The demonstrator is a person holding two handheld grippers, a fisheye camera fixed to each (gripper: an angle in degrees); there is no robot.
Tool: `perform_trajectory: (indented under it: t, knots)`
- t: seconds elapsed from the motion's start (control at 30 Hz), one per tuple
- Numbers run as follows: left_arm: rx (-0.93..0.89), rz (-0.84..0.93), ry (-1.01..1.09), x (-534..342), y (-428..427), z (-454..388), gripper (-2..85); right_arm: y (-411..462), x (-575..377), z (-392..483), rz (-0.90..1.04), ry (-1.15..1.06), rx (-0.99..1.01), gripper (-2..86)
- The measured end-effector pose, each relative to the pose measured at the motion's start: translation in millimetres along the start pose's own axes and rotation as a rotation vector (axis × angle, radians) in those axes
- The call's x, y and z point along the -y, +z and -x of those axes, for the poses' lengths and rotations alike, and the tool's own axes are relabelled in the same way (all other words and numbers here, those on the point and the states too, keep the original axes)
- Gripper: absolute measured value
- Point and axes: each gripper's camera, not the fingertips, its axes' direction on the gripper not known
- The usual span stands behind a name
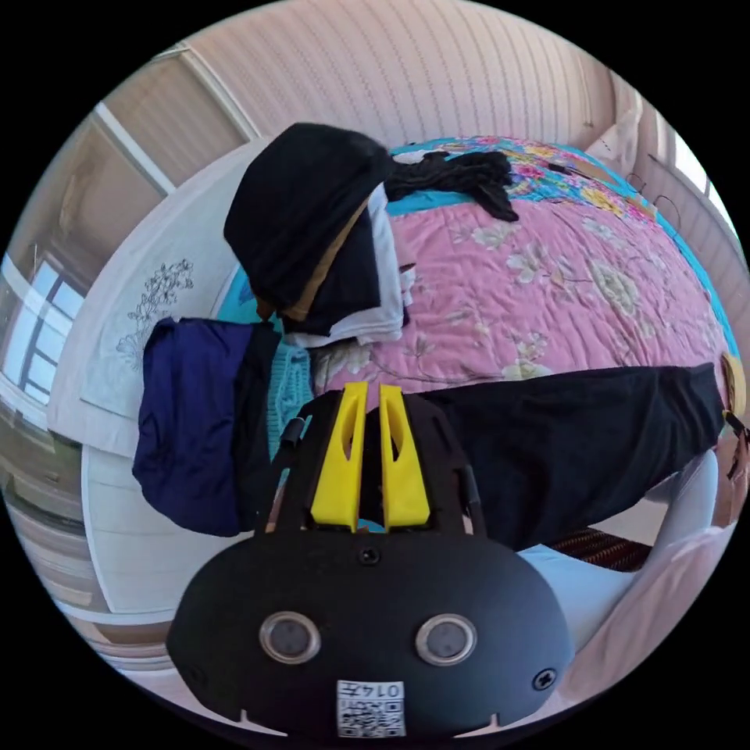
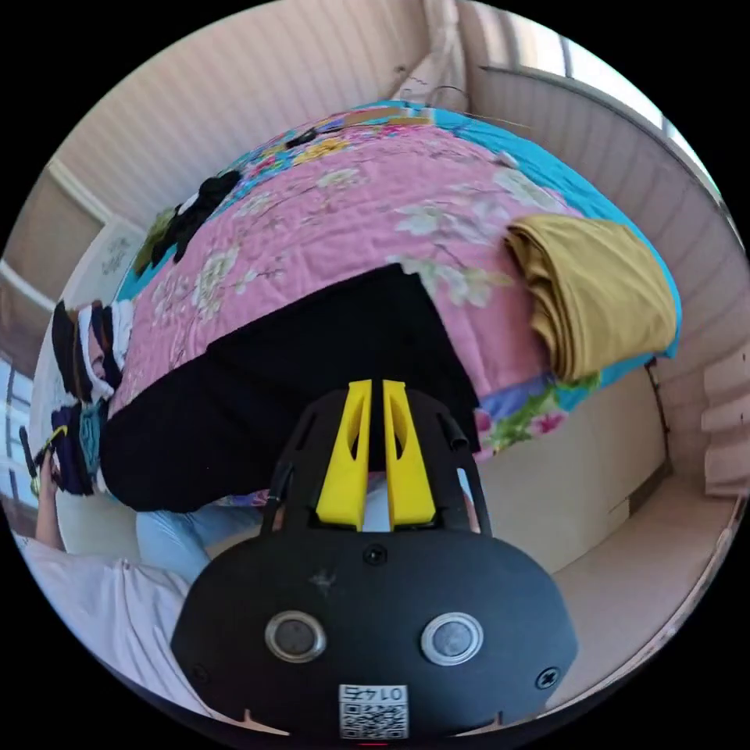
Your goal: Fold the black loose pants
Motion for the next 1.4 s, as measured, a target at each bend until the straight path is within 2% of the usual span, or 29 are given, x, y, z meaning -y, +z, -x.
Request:
perform_trajectory:
  t: [0.03,0.13,0.17,0.23,0.27,0.33,0.53,0.63,0.87,1.0,1.1,1.3,1.4]
  knots:
    - [-0.061,-0.036,0.051,19.5,-12.0,-29.4,3.8,-8.6,-13.8,-38.6,-0.024,0.119,0.005,5.3]
    - [-0.238,-0.107,0.211,76.5,-29.3,-126.1,4.6,-19.2,-40.2,-107.1,-0.067,0.296,0.087,7.1]
    - [-0.279,-0.120,0.244,88.1,-31.2,-148.8,4.7,-19.8,-43.5,-116.7,-0.075,0.313,0.112,7.4]
    - [-0.456,-0.129,0.374,131.3,-31.9,-246.6,5.2,-19.3,-49.4,-145.4,-0.075,0.336,0.185,8.4]
    - [-0.500,-0.115,0.407,141.2,-30.6,-273.2,5.3,-19.5,-50.1,-151.4,-0.078,0.338,0.202,8.5]
    - [-0.647,-0.046,0.554,172.8,-25.4,-382.5,5.8,-24.3,-52.0,-175.4,-0.115,0.360,0.268,8.5]
    - [-0.747,0.186,0.835,210.4,-9.8,-616.5,6.4,-44.1,-56.2,-230.3,-0.171,0.381,0.435,1.7]
    - [-0.756,0.205,0.905,225.5,-20.4,-692.8,6.5,-62.8,-66.1,-251.5,-0.193,0.345,0.467,0.6]
    - [-0.727,0.161,1.005,249.1,-40.5,-811.3,7.1,-90.9,-102.0,-296.1,-0.191,0.335,0.485,0.0]
    - [-0.583,0.184,1.094,249.1,-35.3,-869.2,4.5,-83.5,-110.3,-319.3,-0.175,0.386,0.533,0.0]
    - [-0.571,0.153,1.144,251.0,-41.2,-889.1,0.3,-80.5,-109.0,-327.3,-0.159,0.383,0.521,0.0]
    - [-0.615,0.073,1.109,272.8,-63.6,-907.2,-0.8,-79.6,-103.1,-329.9,-0.121,0.320,0.455,0.3]
    - [-0.540,0.139,1.166,269.6,-47.0,-934.5,-0.5,-66.1,-100.4,-326.5,-0.074,0.319,0.370,1.1]
